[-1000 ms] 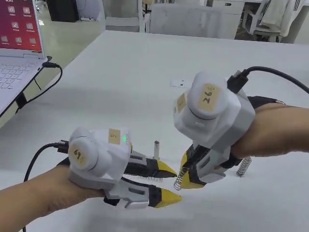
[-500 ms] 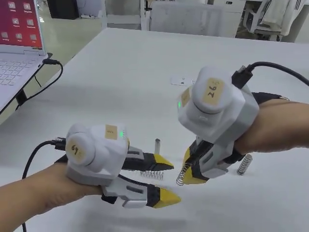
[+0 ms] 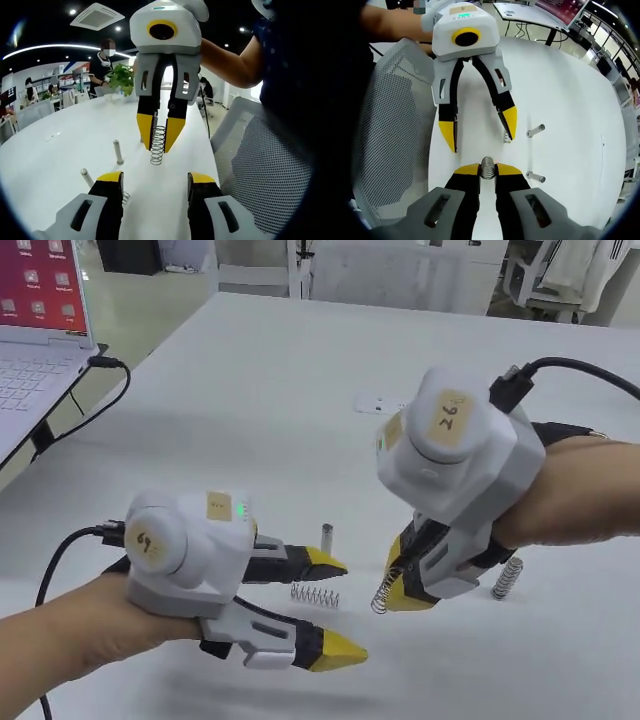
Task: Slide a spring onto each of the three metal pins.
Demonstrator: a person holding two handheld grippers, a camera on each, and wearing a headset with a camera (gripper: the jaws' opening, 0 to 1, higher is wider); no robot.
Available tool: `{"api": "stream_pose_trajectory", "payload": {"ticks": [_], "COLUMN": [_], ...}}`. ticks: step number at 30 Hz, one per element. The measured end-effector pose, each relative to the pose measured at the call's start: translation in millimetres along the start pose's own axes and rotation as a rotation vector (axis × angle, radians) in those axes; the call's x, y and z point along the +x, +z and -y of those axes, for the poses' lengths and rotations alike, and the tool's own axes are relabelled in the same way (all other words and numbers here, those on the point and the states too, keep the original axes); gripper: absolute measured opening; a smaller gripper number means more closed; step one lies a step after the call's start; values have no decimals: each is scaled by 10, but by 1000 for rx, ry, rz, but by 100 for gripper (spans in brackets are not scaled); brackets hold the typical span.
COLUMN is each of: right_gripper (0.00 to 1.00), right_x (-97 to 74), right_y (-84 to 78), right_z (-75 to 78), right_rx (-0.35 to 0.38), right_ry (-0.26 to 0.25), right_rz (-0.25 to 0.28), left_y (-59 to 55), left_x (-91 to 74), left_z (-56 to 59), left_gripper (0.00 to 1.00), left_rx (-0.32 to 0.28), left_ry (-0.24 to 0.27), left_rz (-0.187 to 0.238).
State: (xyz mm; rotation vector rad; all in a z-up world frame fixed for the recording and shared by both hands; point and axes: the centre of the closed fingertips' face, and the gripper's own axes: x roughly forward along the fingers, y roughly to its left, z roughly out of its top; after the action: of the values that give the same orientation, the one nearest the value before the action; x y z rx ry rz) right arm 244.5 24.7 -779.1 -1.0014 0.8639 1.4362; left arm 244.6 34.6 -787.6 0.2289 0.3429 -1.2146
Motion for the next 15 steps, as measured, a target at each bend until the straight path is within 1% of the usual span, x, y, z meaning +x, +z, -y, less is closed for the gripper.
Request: {"api": "stream_pose_trajectory", "payload": {"ticks": [10, 15], "right_gripper": [8, 8], "right_x": [-43, -50], "right_y": [-27, -59], "right_z": [62, 90], "right_rx": [9, 6], "right_ry": [-10, -17], "right_rz": [-8, -25], "left_y": [29, 1], "left_x": [-93, -132], "left_z": [-78, -87], "left_gripper": [51, 53], "left_rx": [-14, -25], "left_ry": [27, 38], "left_rz": [19, 22]}}
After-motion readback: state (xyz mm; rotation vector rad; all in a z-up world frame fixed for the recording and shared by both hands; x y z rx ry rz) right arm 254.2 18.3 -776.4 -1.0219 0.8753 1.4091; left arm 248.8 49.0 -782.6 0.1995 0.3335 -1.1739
